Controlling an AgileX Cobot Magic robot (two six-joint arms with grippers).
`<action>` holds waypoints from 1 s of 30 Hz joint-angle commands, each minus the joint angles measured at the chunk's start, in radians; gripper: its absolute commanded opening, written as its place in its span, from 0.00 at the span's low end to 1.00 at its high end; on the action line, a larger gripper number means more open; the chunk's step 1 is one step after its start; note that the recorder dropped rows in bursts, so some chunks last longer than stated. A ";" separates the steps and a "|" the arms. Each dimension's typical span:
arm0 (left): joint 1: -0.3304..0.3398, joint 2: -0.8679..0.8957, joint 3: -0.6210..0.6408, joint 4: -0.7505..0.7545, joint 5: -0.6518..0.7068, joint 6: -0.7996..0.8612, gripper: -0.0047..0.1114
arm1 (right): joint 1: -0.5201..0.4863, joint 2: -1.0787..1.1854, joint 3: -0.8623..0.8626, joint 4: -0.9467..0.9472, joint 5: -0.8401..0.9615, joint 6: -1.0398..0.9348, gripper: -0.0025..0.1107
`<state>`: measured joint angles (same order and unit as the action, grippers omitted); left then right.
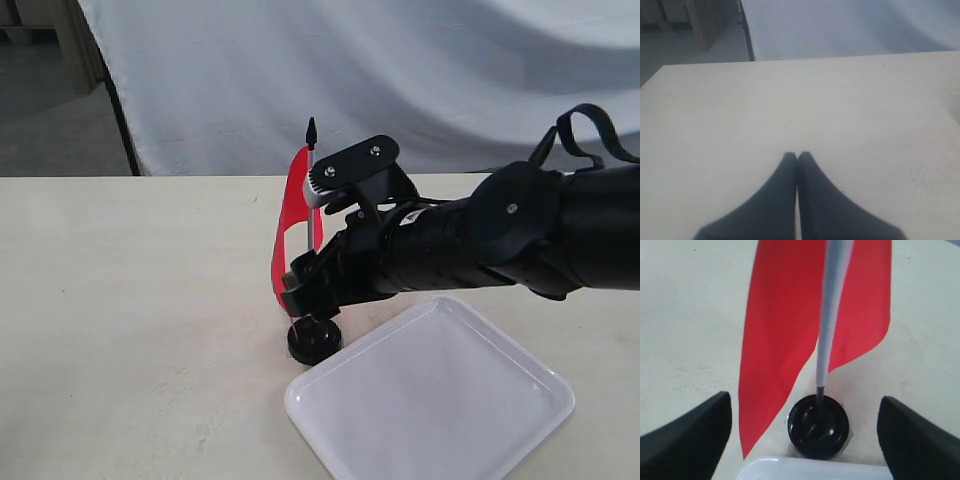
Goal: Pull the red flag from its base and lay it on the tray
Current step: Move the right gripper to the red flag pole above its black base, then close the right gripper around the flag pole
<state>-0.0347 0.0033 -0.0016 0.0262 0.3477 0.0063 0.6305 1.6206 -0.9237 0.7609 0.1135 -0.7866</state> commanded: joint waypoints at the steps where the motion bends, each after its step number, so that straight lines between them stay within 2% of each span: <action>1: 0.002 -0.003 0.002 0.003 -0.005 -0.006 0.04 | 0.003 0.003 -0.020 0.002 -0.005 0.021 0.69; 16: 0.002 -0.003 0.002 0.003 -0.005 -0.006 0.04 | 0.029 0.092 -0.029 -0.001 -0.114 0.021 0.69; 21: 0.002 -0.003 0.002 0.003 -0.005 -0.006 0.04 | 0.072 0.127 -0.029 -0.002 -0.227 0.021 0.68; 30: 0.002 -0.003 0.002 0.003 -0.005 -0.006 0.04 | 0.082 0.220 -0.029 -0.002 -0.369 0.039 0.68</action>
<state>-0.0347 0.0033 -0.0016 0.0262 0.3477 0.0063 0.7088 1.8271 -0.9460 0.7609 -0.2168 -0.7581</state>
